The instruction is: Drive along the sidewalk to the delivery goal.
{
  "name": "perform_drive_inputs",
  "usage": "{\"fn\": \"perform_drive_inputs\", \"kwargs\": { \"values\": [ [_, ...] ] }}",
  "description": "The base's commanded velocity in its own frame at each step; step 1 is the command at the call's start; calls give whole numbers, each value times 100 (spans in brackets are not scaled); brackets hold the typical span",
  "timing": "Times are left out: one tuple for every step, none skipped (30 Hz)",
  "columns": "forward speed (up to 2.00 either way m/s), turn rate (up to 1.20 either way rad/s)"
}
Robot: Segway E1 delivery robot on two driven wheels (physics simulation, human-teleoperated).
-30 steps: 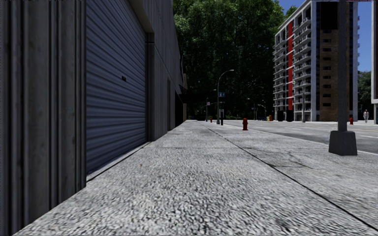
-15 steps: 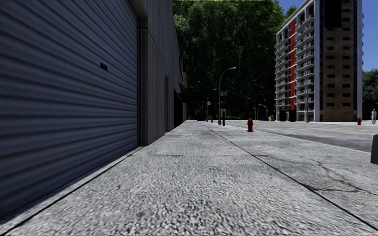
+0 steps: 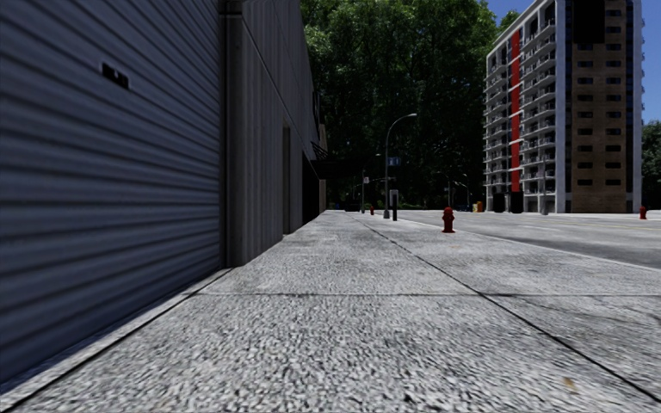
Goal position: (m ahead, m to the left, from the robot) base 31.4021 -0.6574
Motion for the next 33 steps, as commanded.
{"fn": "perform_drive_inputs", "kwargs": {
  "values": [
    [200, 0],
    [200, 0],
    [200, 0],
    [200, 0],
    [200, 0],
    [200, 0],
    [200, 0],
    [200, 0],
    [200, 0],
    [200, 0],
    [200, 0],
    [200, 0],
    [200, 0],
    [200, 0],
    [200, 0],
    [200, 0],
    [200, 0],
    [200, 0],
    [200, 0],
    [200, 0],
    [200, 0],
    [200, 0],
    [200, 0],
    [200, 0],
    [200, 0],
    [200, 0],
    [200, 0],
    [200, 0],
    [200, 0],
    [200, 0],
    [200, 0],
    [200, 0],
    [200, 0]
  ]
}}
